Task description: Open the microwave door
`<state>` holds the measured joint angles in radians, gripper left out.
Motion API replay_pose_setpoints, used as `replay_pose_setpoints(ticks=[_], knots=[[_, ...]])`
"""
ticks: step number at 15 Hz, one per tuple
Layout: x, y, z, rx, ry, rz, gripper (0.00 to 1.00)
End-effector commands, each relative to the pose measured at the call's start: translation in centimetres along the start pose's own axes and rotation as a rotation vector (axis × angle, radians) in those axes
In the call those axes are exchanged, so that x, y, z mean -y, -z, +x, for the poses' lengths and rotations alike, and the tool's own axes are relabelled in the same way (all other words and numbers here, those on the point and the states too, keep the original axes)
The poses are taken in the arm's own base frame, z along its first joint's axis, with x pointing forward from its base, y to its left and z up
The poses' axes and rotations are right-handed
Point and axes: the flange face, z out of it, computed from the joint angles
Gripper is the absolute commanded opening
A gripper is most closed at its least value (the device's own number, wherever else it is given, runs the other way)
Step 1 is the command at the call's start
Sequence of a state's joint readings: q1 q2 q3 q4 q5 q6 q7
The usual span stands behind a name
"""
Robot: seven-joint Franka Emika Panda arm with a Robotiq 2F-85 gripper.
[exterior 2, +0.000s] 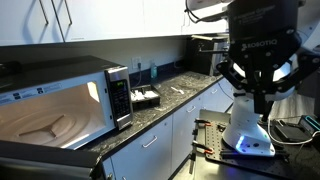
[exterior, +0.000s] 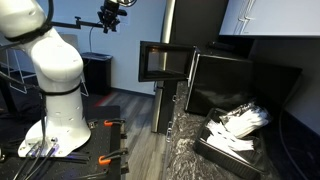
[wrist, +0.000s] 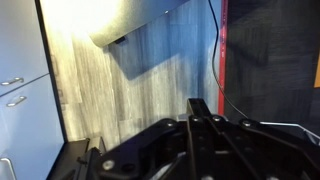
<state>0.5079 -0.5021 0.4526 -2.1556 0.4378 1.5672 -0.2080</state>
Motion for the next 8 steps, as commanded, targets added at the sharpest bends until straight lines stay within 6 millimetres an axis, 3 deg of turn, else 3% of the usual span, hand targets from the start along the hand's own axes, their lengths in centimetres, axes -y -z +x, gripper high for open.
replay_pose_setpoints(ticks=[1,8], knots=[[0.2,-0.5,-3.9,-0.013,-0.183,-0.078,0.0],[-1.2,-0.8,-10.0,-0.019,-0.487,-0.275,0.0]])
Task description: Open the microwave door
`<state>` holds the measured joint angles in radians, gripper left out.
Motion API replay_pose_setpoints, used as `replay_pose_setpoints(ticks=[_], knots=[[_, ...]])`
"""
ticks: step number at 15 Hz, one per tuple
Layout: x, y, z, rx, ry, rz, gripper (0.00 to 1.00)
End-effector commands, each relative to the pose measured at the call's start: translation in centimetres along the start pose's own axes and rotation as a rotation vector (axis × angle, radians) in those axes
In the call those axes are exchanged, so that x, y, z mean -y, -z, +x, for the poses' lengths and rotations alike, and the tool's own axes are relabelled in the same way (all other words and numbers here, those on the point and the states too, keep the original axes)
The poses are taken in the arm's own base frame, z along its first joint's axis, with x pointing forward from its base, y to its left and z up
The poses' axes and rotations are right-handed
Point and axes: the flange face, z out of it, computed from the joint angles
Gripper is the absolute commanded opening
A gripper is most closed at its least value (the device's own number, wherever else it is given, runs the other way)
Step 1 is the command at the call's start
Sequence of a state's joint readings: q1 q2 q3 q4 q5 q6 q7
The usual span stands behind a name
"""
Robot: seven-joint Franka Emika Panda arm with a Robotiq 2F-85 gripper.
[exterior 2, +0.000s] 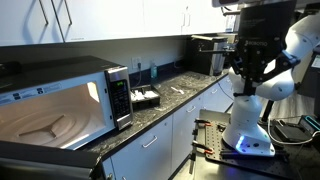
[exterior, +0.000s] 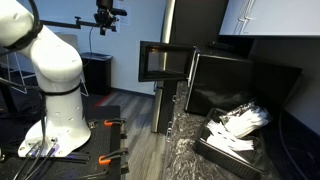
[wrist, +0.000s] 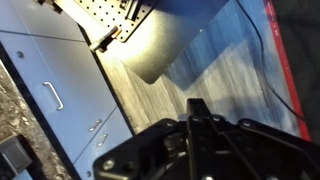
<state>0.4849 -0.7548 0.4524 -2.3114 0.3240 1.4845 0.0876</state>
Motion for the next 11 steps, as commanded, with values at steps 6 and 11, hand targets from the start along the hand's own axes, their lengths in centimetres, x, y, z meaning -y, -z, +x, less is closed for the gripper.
replay_pose_setpoints(ticks=[6,11], knots=[[-5.6,-0.1,-4.3,-0.091,-0.29,-0.18,0.0],[-5.6,-0.1,-3.9,-0.087,-0.283,-0.173,0.25]])
